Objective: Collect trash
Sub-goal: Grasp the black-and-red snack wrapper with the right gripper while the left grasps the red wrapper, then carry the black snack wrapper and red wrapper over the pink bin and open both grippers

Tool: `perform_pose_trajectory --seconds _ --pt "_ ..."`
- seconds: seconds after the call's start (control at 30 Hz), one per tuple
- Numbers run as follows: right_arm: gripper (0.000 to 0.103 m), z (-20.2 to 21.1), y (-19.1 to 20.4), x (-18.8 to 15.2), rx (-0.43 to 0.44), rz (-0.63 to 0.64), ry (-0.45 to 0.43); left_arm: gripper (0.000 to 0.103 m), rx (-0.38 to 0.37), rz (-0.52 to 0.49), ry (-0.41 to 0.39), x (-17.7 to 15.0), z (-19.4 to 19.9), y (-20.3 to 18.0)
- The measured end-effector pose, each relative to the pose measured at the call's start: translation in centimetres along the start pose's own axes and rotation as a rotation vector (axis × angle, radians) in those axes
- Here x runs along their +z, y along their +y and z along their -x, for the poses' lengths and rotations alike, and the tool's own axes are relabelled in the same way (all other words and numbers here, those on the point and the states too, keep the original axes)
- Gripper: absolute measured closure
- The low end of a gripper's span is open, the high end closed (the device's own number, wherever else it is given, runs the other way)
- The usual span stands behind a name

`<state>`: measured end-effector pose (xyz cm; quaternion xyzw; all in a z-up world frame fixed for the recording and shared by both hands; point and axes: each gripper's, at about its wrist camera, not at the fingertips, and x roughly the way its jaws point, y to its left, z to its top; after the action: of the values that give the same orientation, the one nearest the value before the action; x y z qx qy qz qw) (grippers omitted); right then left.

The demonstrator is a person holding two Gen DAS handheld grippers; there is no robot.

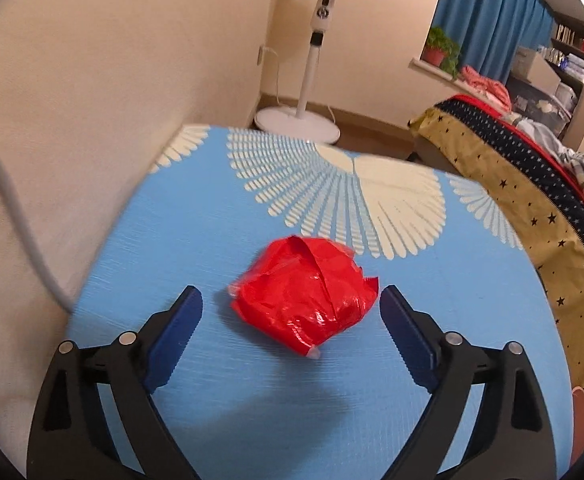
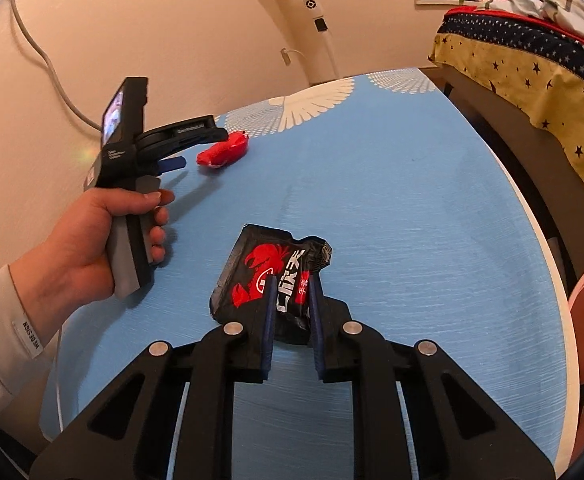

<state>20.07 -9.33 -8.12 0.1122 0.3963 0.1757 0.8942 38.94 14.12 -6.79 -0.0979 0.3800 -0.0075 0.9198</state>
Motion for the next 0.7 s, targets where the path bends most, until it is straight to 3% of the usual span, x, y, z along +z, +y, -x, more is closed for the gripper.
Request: perform_pose_trajectory --seconds 0.13,0.2,0.37,0.7 --pt "0.087 0.1 -0.1 0.0 -0.004 -0.002 -0.001 0.017 0.010 -0.015 0.025 0.0 -0.8 -0.6" --pt "0.087 0.2 -0.2 0.0 -0.005 -0.001 -0.001 0.028 0.004 -0.013 0.037 0.0 -1.0 -0.6" --pt "0.087 0.5 0.0 -0.1 -0.011 0.002 0.000 0.036 0.003 -0.036 0.039 -0.5 -0.4 -0.9" --pt "0.087 2.9 0.7 0.2 -0.038 0.034 -0.024 0.038 0.002 -0.077 -0.011 -1.0 4.0 -2.5"
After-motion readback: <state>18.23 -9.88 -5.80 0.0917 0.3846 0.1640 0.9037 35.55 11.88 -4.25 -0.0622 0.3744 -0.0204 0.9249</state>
